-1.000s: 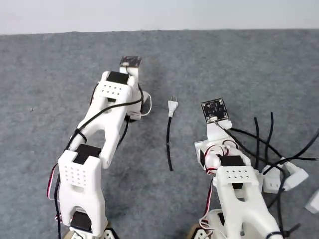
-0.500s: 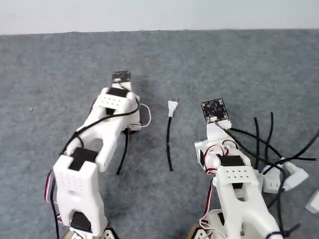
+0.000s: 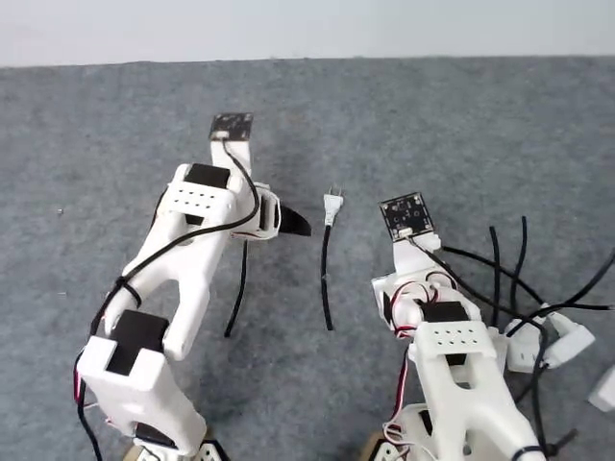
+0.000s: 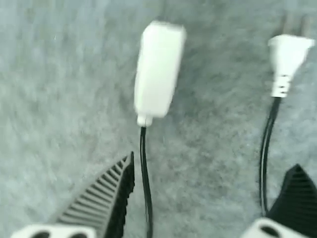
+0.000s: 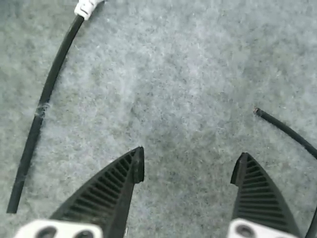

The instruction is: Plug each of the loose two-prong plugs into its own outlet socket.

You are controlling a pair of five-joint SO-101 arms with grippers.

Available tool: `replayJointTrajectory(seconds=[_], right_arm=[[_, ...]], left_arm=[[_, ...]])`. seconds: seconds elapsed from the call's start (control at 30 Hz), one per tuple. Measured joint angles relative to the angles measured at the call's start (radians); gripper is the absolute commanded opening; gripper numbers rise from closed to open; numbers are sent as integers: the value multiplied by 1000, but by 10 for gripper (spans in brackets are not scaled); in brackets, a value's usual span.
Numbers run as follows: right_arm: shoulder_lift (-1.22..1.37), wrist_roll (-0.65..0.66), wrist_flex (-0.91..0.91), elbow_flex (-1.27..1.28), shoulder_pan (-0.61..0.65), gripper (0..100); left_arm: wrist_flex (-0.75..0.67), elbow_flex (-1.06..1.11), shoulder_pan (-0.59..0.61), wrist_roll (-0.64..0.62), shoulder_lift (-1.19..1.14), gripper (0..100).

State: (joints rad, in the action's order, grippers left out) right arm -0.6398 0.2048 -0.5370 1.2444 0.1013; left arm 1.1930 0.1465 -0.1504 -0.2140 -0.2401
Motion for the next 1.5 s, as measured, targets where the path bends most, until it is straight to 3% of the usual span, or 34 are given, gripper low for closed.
replayJointTrajectory(seconds=[0.13, 0.27, 0.43, 0.77, 0.9, 1.5], right_arm=[[0, 0, 0, 0, 6, 284], [0, 0, 0, 0, 9, 284], [0, 0, 0, 0, 8, 284], [0, 0, 0, 0, 8, 284], [0, 0, 0, 0, 9, 284], [0, 0, 0, 0, 8, 284]], left_arm=[[-68, 0, 0, 181, 0, 261], [-100, 0, -12, 330, 0, 5], [-106, 0, -83, 423, 0, 24], [-264, 0, -126, 440, -140, 14], [-334, 0, -84, 440, -158, 14], [-408, 0, 106, 443, -170, 14]])
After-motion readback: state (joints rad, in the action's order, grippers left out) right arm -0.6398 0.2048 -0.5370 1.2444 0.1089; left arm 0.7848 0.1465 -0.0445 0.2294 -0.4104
